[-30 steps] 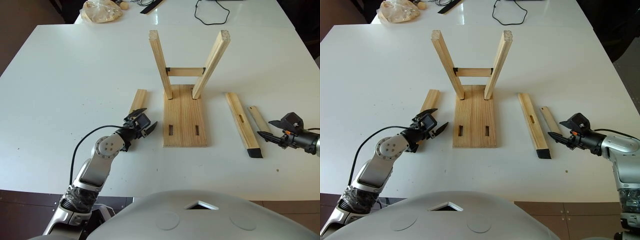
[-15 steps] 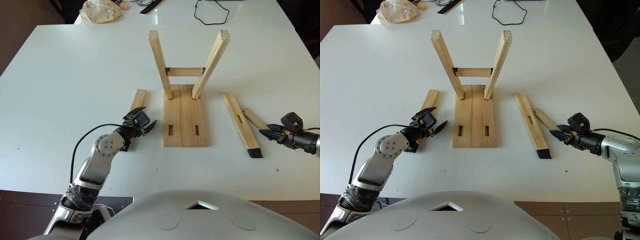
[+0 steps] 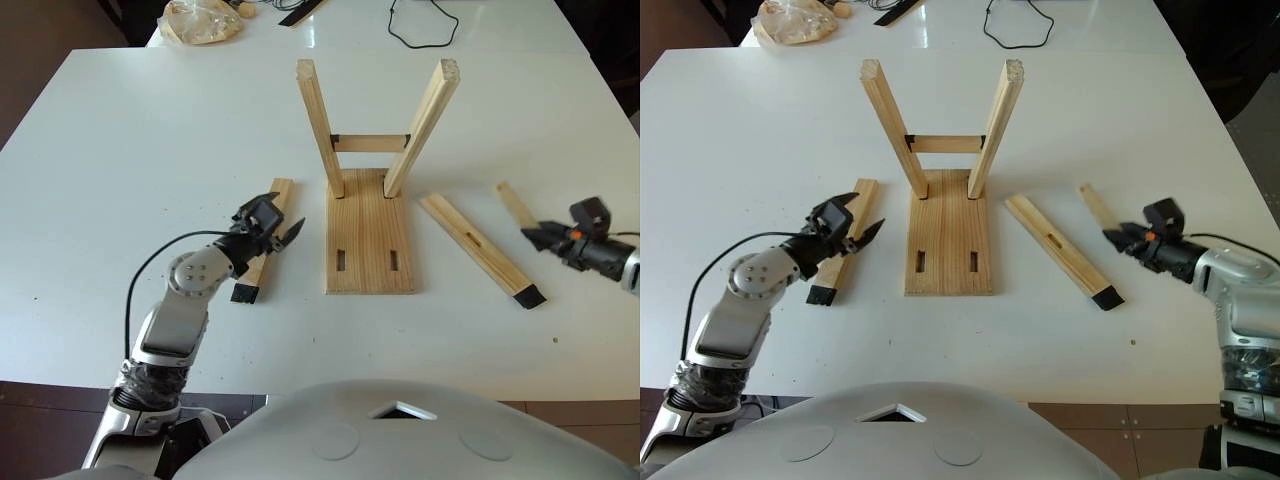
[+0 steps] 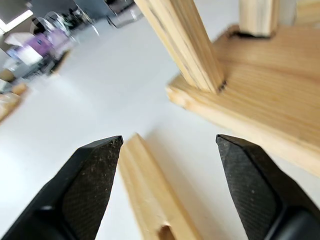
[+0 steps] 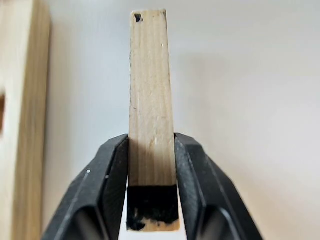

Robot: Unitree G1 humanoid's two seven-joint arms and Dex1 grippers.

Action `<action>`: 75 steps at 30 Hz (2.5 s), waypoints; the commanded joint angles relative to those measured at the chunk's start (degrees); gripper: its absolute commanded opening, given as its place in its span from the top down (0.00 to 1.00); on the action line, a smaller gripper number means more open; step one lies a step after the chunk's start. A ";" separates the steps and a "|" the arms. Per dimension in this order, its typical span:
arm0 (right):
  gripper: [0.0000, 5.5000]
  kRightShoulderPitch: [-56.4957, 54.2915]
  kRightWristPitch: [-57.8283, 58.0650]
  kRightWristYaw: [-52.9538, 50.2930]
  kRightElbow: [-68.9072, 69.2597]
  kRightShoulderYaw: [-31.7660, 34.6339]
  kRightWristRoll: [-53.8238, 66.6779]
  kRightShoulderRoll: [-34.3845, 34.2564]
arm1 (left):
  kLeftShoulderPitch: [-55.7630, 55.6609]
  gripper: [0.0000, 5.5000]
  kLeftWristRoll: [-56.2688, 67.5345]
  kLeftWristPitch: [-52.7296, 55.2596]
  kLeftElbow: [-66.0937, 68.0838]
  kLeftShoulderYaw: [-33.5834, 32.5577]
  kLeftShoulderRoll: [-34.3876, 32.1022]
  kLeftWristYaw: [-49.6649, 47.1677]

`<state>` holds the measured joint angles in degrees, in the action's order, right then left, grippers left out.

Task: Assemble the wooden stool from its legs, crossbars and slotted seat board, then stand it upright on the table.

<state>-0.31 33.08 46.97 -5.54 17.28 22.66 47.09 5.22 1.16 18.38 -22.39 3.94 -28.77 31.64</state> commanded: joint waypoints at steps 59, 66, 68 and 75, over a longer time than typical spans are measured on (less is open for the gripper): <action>0.70 -15.47 8.87 16.29 27.40 -14.14 29.06 -6.59 | -23.57 0.76 64.37 25.93 -16.03 -2.43 0.06 5.08; 0.51 -14.66 8.43 15.78 28.20 -15.47 27.16 -5.98 | -22.57 0.76 61.08 25.05 -15.70 -1.62 -1.82 6.74; 0.50 -13.81 7.66 15.77 28.19 -15.26 25.71 -5.43 | -20.83 0.76 59.31 24.70 -15.81 -2.62 -4.46 8.42; 0.50 -10.58 6.89 13.05 29.84 -11.12 26.37 -6.13 | -12.93 0.76 53.05 21.95 -12.84 -10.50 -17.03 18.28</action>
<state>-11.63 40.49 61.39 23.65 4.55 48.69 40.95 -9.55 57.14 41.54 -36.86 -4.32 -41.88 46.98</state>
